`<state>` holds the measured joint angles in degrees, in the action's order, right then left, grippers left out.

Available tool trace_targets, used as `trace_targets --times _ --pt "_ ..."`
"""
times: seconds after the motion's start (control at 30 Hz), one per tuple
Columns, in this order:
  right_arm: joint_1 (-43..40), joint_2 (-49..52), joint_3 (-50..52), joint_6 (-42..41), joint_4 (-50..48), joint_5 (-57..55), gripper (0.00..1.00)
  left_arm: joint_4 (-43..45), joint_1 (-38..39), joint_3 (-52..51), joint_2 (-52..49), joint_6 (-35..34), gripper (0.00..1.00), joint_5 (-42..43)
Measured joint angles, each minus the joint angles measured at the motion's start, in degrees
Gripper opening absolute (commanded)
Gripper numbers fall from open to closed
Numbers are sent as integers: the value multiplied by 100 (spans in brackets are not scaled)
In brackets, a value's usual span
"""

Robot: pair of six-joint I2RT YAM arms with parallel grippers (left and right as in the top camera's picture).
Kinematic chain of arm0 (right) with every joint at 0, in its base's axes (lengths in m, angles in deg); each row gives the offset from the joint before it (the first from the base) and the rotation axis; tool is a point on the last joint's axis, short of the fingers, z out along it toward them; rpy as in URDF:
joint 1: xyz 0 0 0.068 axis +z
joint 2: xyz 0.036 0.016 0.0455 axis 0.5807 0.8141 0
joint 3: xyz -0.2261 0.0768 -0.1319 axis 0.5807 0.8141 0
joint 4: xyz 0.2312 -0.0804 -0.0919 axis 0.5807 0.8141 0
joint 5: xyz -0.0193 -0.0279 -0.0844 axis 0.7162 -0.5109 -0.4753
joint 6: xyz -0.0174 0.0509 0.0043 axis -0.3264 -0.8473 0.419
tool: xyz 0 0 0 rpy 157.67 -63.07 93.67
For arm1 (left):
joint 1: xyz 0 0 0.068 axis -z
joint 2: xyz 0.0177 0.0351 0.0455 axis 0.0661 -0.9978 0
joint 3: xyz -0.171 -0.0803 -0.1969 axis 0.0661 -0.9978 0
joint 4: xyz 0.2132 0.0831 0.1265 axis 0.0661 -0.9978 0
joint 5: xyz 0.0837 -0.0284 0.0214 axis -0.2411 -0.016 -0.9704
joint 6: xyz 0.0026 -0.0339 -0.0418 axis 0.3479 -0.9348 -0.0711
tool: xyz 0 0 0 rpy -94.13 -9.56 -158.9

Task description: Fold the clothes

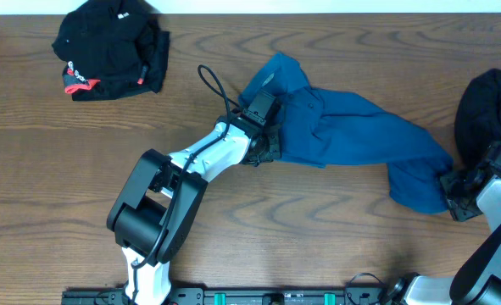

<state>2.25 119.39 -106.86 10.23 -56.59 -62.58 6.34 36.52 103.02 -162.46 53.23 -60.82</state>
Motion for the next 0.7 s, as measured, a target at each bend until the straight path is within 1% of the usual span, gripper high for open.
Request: trace_targets --times 0.17,0.23,0.3,0.37,0.57,0.7 --pt "0 0 0 42 -2 153 38 0 0 0 0 4 5 0" --pt "0 -4 -2 63 48 197 28 0 0 0 0 15 6 -2" --pt "0 -26 -17 87 160 238 15 -9 0 0 0 17 6 -2" --pt "0 -98 -70 116 413 260 8 -57 0 4 0 20 6 0" --pt "0 -566 -431 249 1241 210 7 -568 2 13 125 92 6 -2" --pt "0 -1008 -713 350 1569 179 8 -894 2 -74 415 219 6 -4"
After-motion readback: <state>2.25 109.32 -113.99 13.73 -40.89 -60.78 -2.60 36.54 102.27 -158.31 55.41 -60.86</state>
